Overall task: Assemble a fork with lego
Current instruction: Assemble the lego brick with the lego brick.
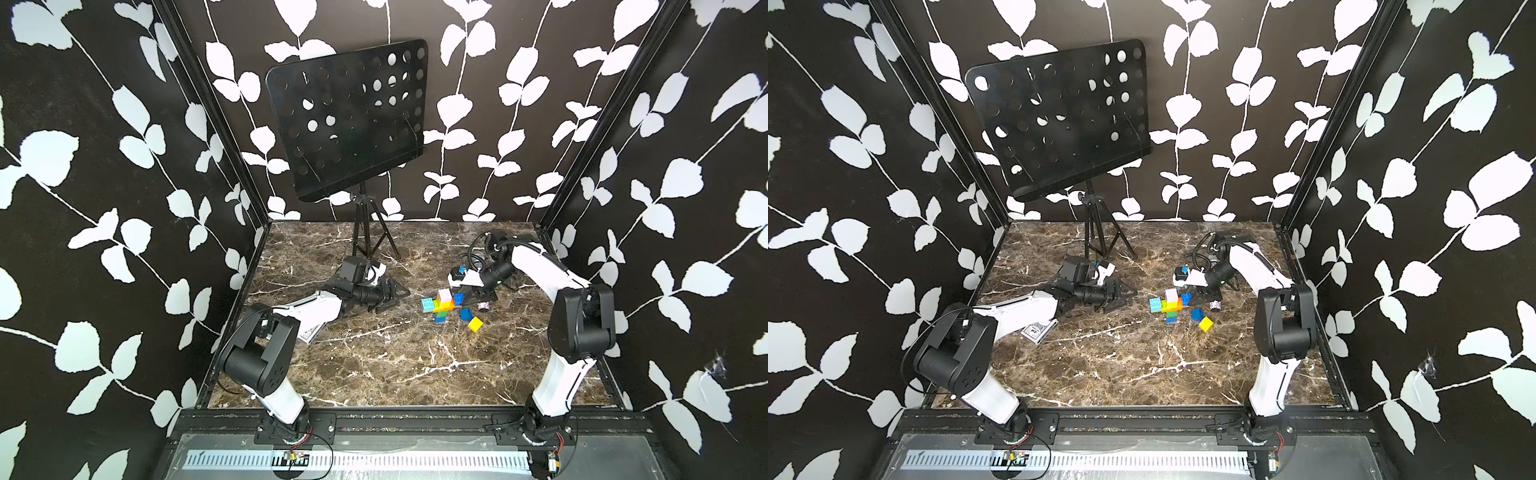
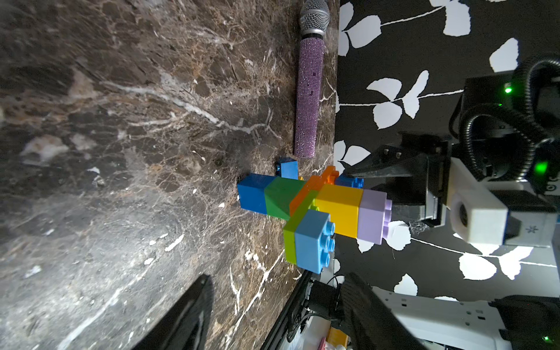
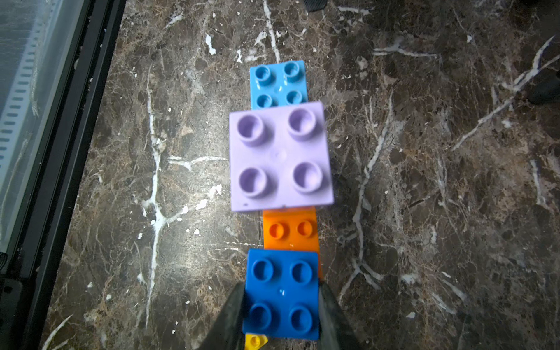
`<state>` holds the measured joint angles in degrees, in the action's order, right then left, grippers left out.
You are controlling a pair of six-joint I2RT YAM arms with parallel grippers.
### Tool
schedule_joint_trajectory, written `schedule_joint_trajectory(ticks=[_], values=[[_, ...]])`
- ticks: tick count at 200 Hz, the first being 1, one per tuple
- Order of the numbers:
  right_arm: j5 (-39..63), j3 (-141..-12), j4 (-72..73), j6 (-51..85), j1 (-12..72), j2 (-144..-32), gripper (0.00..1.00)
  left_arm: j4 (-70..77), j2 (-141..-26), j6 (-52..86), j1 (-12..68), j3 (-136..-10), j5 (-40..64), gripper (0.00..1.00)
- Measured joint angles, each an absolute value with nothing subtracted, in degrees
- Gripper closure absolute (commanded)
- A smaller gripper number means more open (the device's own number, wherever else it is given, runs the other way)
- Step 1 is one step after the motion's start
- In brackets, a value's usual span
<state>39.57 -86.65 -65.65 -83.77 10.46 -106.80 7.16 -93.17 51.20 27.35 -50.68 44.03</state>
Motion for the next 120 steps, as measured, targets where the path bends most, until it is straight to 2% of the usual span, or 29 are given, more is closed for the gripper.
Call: schedule_joint_trajectory(ticks=[120], values=[[39.7,-87.4,-65.8,-84.4,10.3,-107.7,0.7,7.1,-93.2,51.3,27.7,-50.7,43.5,0.3]])
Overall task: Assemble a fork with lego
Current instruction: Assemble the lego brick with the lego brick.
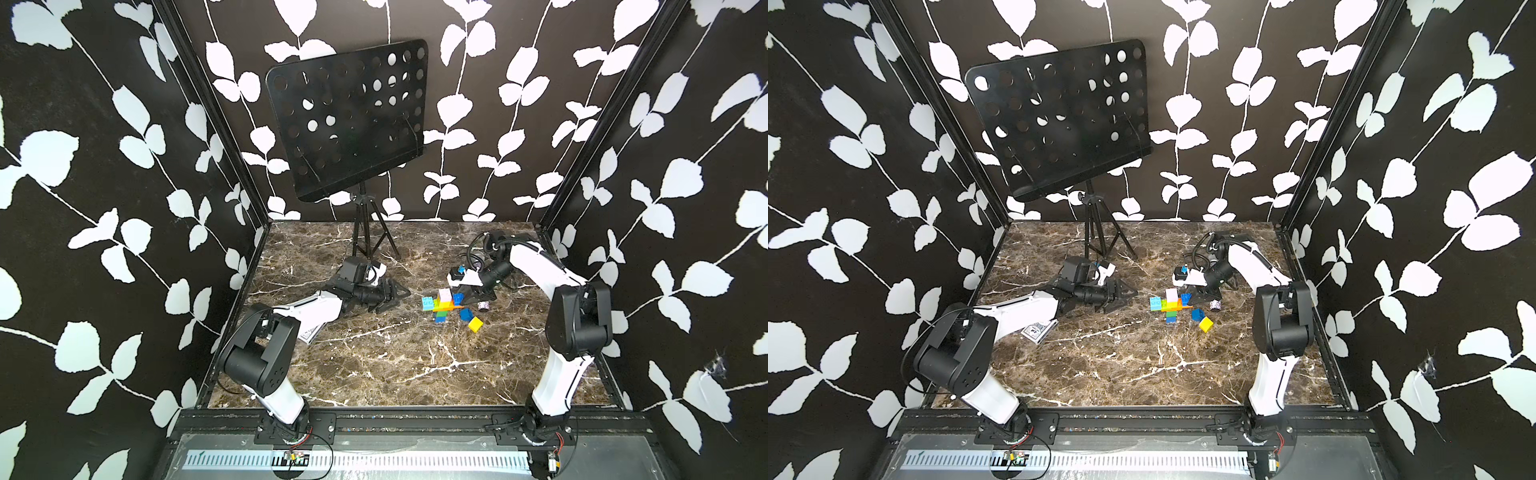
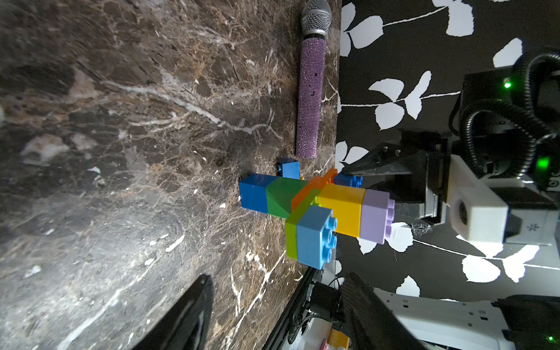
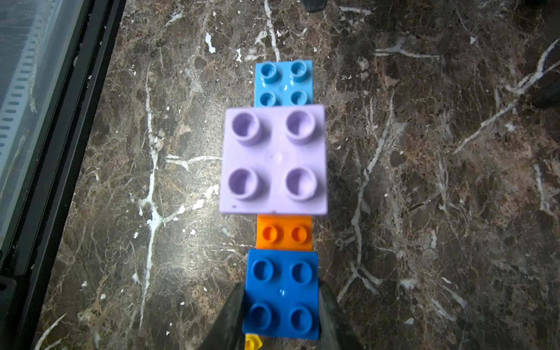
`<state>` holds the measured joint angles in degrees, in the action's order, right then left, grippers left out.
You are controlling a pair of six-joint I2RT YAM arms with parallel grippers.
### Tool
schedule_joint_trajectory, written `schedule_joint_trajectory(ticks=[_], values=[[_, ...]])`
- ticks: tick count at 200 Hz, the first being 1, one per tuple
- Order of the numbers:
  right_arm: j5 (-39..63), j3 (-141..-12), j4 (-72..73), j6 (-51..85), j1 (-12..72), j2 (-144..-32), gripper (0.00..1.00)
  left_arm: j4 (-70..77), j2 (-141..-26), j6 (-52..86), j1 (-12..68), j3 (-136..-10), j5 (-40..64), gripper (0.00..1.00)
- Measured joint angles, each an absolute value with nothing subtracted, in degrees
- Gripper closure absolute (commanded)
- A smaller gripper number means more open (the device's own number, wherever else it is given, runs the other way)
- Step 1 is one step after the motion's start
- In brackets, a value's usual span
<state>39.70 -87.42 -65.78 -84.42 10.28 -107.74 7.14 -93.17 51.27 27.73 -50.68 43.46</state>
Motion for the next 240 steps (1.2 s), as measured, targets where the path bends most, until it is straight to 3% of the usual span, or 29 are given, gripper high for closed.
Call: schedule_joint_trajectory(ticks=[142,185,240], values=[[39.8,-87.4,-64.8,-83.2,10.0,-107.7,0.55,7.1,-93.2,51.4,27.9,-50.7,43.5,0.31],[40.3,-87.4,-63.2,-81.4,10.0,-107.7,0.45,7.1,-93.2,51.4,27.9,-50.7,43.4,0.31],[43.0,-87.2,-62.0,-77.3,9.1,-106.1,0.44,6.7,-93.2,51.2,28.1,-50.7,42.6,0.32]])
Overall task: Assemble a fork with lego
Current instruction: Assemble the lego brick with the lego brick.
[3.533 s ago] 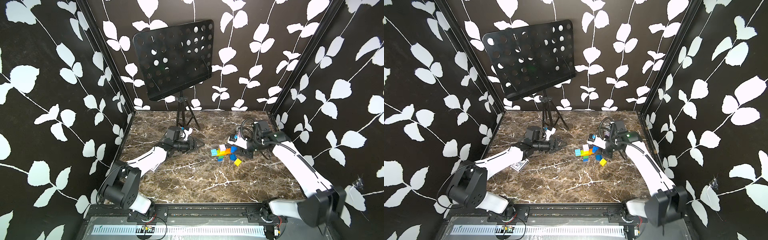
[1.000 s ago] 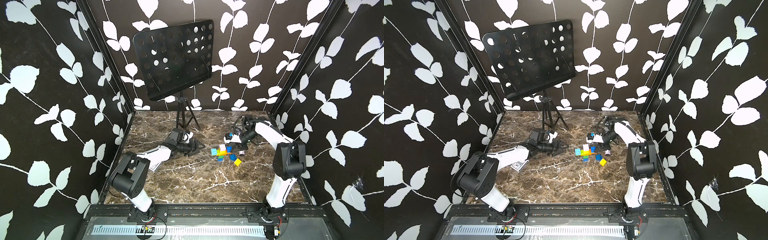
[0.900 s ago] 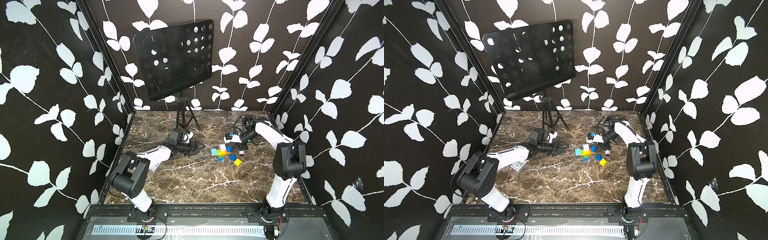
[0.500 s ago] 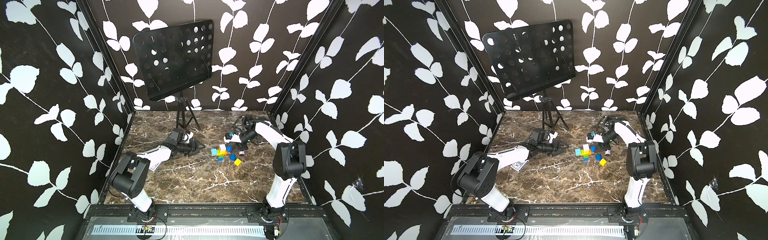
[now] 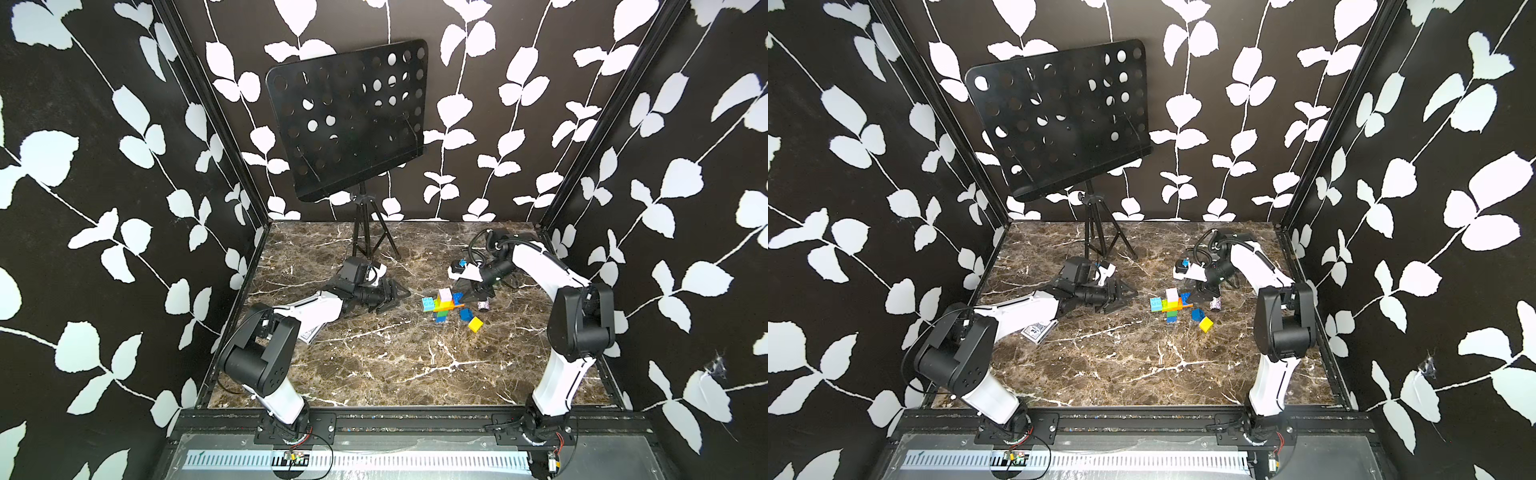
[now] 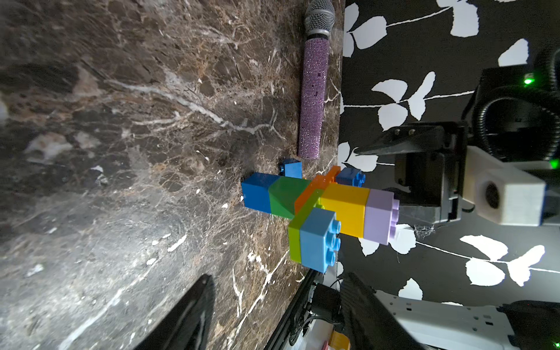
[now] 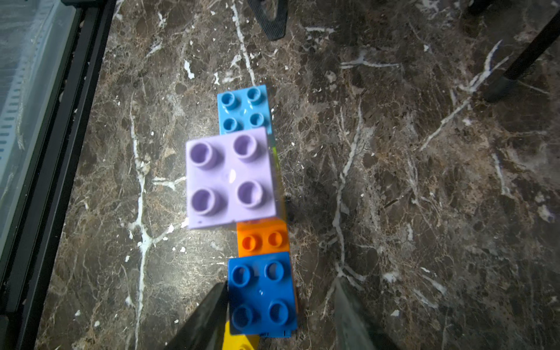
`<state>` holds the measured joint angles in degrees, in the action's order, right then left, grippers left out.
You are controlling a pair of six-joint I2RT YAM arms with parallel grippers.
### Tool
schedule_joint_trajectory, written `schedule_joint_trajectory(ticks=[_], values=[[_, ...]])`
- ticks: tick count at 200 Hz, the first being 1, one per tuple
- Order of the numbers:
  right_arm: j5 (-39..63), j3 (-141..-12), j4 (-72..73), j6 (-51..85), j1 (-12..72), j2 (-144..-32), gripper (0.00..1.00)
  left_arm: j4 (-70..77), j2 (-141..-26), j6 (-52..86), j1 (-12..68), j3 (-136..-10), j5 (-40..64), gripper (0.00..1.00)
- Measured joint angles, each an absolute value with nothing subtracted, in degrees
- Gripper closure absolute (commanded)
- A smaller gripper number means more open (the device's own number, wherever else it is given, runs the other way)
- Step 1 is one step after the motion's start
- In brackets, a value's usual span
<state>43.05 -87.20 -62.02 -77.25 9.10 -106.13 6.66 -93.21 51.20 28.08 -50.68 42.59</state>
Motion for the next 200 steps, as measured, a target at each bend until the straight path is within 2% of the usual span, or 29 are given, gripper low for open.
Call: schedule_joint_trajectory(ticks=[46,89,150,200], values=[[46.8,-80.9,-52.7,-61.6,6.9,-96.1,0.36,6.5,-93.2,50.8,28.1,-50.7,42.4,0.33],[49.2,-74.3,-42.4,-39.6,6.0,-87.7,0.37,6.5,-93.2,49.8,28.1,-50.7,42.4,0.33],[48.9,-66.1,-31.8,-4.8,2.6,-84.9,0.35,6.2,-92.7,48.2,28.1,-50.7,42.4,0.35],[52.5,-51.5,-22.3,12.7,1.0,-79.7,0.29,6.2,-92.2,47.9,28.2,-50.7,42.1,0.35]])
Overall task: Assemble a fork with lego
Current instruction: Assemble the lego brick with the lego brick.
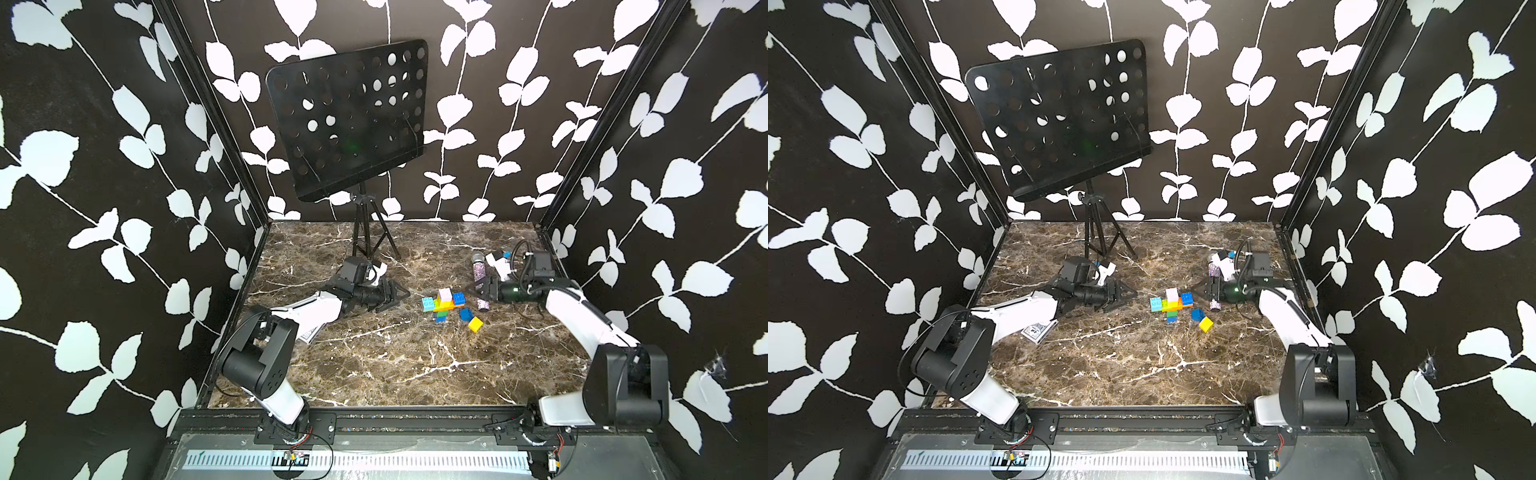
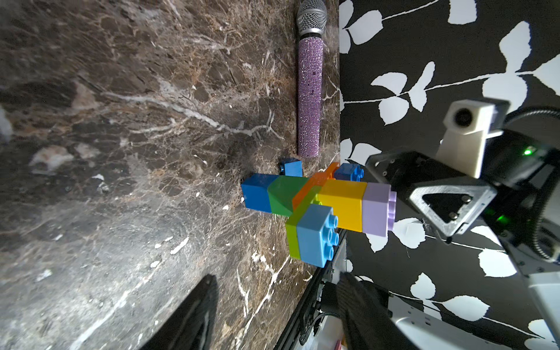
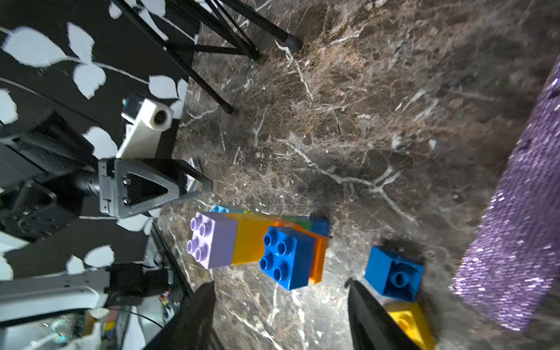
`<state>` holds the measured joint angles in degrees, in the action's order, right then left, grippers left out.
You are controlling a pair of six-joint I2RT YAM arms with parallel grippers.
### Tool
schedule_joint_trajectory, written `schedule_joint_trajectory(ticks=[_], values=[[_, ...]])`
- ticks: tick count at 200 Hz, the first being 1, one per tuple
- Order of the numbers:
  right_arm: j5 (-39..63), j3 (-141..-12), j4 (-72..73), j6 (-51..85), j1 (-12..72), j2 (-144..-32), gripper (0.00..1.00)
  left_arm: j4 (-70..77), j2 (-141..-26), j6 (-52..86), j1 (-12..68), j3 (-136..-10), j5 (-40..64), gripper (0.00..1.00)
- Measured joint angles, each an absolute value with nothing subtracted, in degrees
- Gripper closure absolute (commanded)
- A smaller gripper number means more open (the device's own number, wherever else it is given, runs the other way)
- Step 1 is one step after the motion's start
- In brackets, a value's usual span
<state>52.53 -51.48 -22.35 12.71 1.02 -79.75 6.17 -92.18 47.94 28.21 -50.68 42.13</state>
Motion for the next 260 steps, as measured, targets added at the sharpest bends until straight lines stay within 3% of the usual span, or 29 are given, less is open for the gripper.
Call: schedule_joint_trajectory(ticks=[89,155,260], values=[[60.5,-44.2,-2.9,26.0,0.1,-82.4,0.27,9.1,-92.6,50.2,33.8,-50.7,41.1,0.31],[63.3,-41.8,1.2,27.8,0.0,-86.8,0.28,13.7,-95.8,53.4,35.3,-50.7,40.9,0.32],[65.4,-41.2,6.4,30.3,0.0,-90.9,0.4,15.8,-98.3,55.0,35.6,-50.7,40.9,0.35]])
